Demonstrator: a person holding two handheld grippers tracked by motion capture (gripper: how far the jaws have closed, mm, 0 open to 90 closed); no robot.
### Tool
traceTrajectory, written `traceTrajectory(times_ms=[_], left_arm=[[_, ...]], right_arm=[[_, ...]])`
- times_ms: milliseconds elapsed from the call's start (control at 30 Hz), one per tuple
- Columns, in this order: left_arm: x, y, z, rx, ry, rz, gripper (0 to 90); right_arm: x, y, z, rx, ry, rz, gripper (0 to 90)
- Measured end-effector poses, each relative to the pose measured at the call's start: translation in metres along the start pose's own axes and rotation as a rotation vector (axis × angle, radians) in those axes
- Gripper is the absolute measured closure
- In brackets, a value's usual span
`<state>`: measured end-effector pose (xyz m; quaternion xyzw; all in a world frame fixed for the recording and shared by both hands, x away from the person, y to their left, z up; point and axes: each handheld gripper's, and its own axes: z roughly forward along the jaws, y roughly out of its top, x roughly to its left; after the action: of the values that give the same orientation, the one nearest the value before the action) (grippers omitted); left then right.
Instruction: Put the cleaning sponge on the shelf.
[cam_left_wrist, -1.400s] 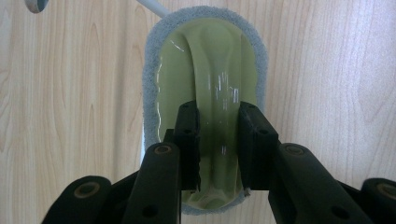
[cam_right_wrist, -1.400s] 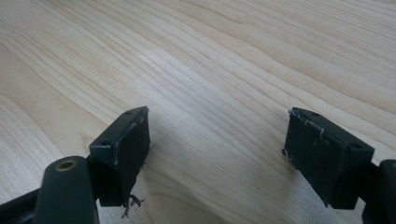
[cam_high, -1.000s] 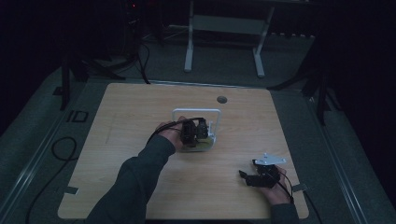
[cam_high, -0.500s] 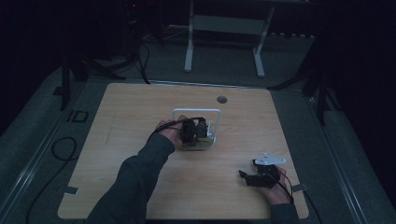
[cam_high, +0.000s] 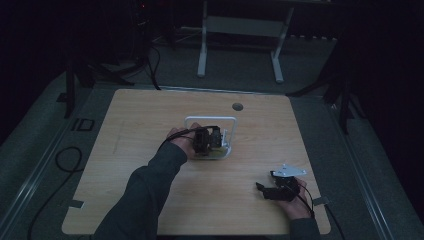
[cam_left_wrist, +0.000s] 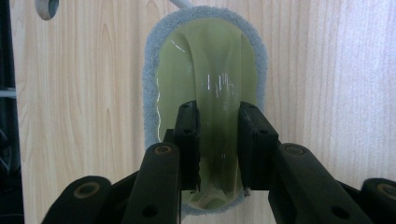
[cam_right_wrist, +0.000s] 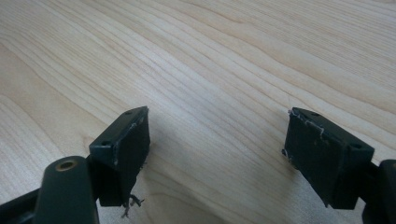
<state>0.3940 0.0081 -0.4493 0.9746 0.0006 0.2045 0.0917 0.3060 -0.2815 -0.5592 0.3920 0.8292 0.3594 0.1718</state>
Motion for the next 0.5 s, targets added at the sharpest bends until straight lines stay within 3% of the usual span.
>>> traceTrajectory(times_ms=[500], left_arm=[[0.0015,0.0001,0.0040,0.004,0.014,0.010,71.9]], right_arm=[[0.0000,0.0000,0.0000,0.000,0.000,-0.001,21.7]])
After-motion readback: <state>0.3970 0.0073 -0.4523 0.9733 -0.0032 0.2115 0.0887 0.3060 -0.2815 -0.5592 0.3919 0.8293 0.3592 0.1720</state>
